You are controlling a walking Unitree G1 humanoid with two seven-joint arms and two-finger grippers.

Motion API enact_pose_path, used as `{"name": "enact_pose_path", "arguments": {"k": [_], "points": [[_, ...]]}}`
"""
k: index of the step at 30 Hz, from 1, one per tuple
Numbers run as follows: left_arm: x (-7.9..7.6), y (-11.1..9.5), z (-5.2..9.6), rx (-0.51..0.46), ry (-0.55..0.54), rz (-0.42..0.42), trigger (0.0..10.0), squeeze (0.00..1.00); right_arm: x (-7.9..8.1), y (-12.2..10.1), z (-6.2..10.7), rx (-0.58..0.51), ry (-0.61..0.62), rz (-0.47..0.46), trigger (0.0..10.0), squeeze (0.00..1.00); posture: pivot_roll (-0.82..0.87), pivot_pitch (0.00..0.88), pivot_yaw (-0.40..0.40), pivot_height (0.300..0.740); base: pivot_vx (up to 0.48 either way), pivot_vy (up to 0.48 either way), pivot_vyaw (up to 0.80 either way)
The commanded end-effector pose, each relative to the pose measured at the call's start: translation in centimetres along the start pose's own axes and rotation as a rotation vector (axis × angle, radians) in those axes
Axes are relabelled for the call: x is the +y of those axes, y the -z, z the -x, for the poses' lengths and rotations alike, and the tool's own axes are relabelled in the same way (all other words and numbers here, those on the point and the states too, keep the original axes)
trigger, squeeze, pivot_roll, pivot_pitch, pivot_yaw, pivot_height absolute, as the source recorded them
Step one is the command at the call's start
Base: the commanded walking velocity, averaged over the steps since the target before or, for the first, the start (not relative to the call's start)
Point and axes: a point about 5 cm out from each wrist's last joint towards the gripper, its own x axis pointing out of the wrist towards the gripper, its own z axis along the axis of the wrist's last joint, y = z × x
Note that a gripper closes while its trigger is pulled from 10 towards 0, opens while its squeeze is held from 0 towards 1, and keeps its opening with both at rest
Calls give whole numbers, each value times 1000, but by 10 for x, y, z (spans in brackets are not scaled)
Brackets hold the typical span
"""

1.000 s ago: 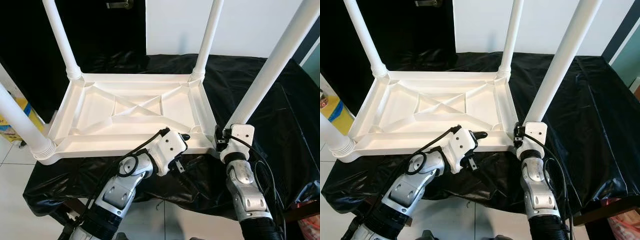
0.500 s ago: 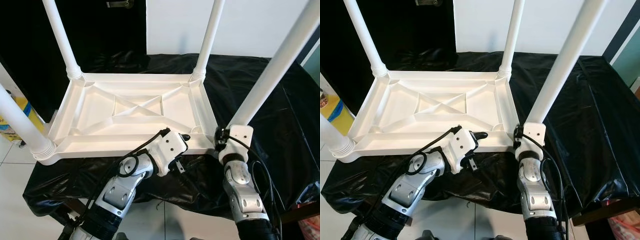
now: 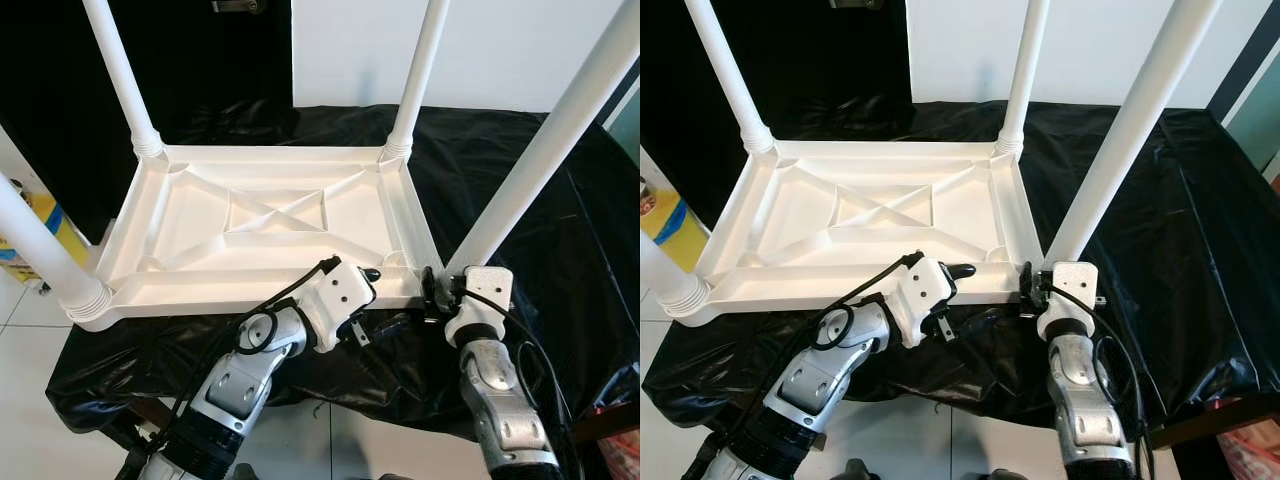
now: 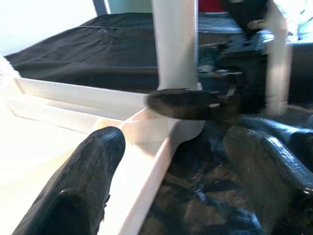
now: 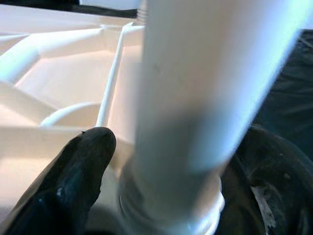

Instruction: Building children table

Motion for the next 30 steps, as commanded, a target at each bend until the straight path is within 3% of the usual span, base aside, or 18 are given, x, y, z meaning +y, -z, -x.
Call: {"name": "enact_pose_path", "arguments": {"k": [1, 4, 14, 15, 23, 24, 25, 27, 30], "points": [[19, 3, 9, 25, -74, -29, 10000, 0, 1, 4, 9, 10, -98, 6, 10000, 0, -2, 30, -60, 740, 0, 0, 0], [35, 3, 19, 43, -111, -54, 10000, 0, 0, 5, 20, 15, -190, 13, 10000, 0, 1, 30, -61, 740, 0, 0, 0], [53, 4, 32, 64, -166, -72, 10000, 0, 7, 8, 38, 49, -407, -4, 10000, 0, -2, 36, -55, 740, 0, 0, 0], [55, 4, 34, 67, -174, -77, 10000, 0, 13, 9, 40, 55, -458, -5, 10000, 1000, 0, 37, -52, 740, 0, 0, 0], [61, 3, 37, 67, -188, -90, 10000, 0, 25, 12, 46, 74, -567, -48, 10000, 1000, 12, 40, -53, 740, 0, 0, 0], [63, 3, 38, 69, -194, -93, 10000, 0, 27, 12, 47, 76, -598, -58, 10000, 800, 13, 42, -51, 740, 0, 0, 0], [64, 3, 40, 70, -198, -94, 10000, 0, 29, 12, 43, 73, -611, -60, 10000, 0, 13, 42, -48, 740, 0, 0, 0], [65, 3, 41, 70, -201, -95, 10000, 0, 30, 11, 41, 72, -619, -61, 10000, 0, 13, 42, -48, 740, 0, 0, 0], [67, 3, 41, 72, -204, -95, 10000, 0, 36, 5, 21, 22, -590, -66, 10000, 0, 18, 47, -45, 740, 0, 0, 0]]}}
